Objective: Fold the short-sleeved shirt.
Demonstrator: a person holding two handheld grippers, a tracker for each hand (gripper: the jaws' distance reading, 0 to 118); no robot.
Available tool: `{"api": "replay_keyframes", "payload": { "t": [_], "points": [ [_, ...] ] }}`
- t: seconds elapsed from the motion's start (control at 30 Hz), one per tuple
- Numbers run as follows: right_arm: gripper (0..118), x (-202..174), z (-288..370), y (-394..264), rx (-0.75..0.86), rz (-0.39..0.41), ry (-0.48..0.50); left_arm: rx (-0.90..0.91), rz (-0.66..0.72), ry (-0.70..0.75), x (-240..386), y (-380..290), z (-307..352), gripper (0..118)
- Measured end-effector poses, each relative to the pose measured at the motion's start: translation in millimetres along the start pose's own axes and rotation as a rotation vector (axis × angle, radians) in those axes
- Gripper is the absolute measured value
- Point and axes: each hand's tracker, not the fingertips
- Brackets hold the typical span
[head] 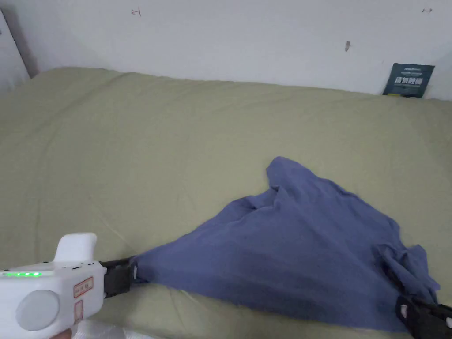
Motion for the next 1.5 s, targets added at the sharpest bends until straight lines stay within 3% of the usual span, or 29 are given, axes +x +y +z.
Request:
{"api": "replay_keyframes", "payload": {
  "t": [0.03, 0.07, 0.27, 0.43, 0.47, 0.5, 0.53, 0.57, 0.6, 0.7, 0.77, 0.83, 0.87, 0.93, 1.0, 1.07, 1.27, 1.33, 1.5],
  "points": [
    [1, -5, -1, -6, -0.010, -0.005, -0.013, -0.013, 0.035, -0.020, -9, -6, -1, 0],
    [1, -10, -2, -15, 0.010, -0.015, -0.027, -0.019, 0.058, 0.068, -15, -12, -7, 0],
    [1, -42, 6, -31, 0.011, 0.065, -0.029, 0.010, 0.016, 0.110, -16, -9, -2, 0],
    [1, -51, 3, -31, 0.009, 0.073, -0.020, 0.014, -0.020, 0.116, -19, 5, -13, 1],
    [1, -51, 2, -31, 0.006, 0.071, -0.018, 0.007, -0.020, 0.119, -19, 8, -17, 20],
    [1, -53, 1, -30, -0.001, 0.067, -0.014, -0.013, -0.035, 0.127, -21, 12, -23, 75],
    [1, -53, 1, -29, -0.003, 0.062, -0.007, -0.038, -0.046, 0.125, -22, 14, -30, 111],
    [1, -52, 0, -30, -0.006, 0.057, 0.000, -0.088, -0.062, 0.101, -19, 15, -43, 118],
    [1, -52, -1, -30, -0.011, 0.056, 0.003, -0.020, -0.084, 0.093, -15, 18, -47, 116],
    [1, -55, -4, -30, -0.028, 0.071, 0.005, -0.088, -0.076, 0.144, -11, 25, -72, 114],
    [1, -56, -7, -30, -0.044, 0.072, 0.011, -0.114, -0.079, 0.153, -9, 28, -85, 103],
    [1, -54, -11, -30, -0.057, 0.056, 0.017, -0.187, -0.104, 0.155, -6, 27, -94, 65],
    [1, -52, -12, -30, -0.061, 0.048, 0.022, -0.205, -0.113, 0.139, -4, 24, -95, 52],
    [1, -50, -18, -27, -0.069, 0.045, 0.017, -0.176, -0.133, 0.122, 3, 20, -91, 2],
    [1, -45, -22, -19, -0.072, 0.044, 0.009, -0.174, -0.108, 0.054, 7, 22, -87, 1],
    [1, -44, -27, -7, -0.066, 0.054, -0.005, -0.188, -0.154, 0.116, 11, 19, -91, 1],
    [1, -28, -66, 59, -0.048, 0.127, -0.033, -0.196, -0.132, 0.113, 18, 22, -87, 1],
    [1, -21, -97, 90, -0.036, 0.176, -0.056, -0.197, -0.118, 0.103, 17, 22, -86, 1],
    [3, -2, -190, 169, -0.059, 0.210, -0.062, -0.199, -0.107, 0.111, 18, 25, -90, 1]
  ]
}}
